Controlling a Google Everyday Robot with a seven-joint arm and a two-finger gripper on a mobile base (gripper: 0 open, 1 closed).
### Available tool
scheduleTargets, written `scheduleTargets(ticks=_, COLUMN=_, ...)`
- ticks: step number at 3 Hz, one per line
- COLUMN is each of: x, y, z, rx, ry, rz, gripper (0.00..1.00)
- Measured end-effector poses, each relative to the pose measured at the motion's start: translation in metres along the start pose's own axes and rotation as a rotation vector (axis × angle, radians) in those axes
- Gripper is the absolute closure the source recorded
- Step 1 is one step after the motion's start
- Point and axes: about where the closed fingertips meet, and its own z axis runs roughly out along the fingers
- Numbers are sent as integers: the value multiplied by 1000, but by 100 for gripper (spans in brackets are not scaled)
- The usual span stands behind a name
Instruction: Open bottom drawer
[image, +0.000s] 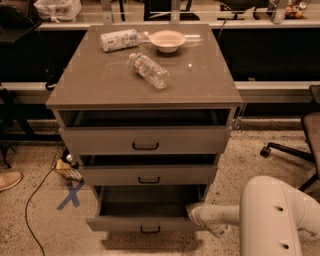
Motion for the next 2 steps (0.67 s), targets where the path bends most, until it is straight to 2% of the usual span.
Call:
scheduleTargets(ticks=1, x=3, y=0, z=-2, rx=2, ry=4, rz=8, gripper=100)
scheduleTargets(ticks=2, x=37, y=12, z=-16, rx=15, ry=41, rz=86, gripper=100)
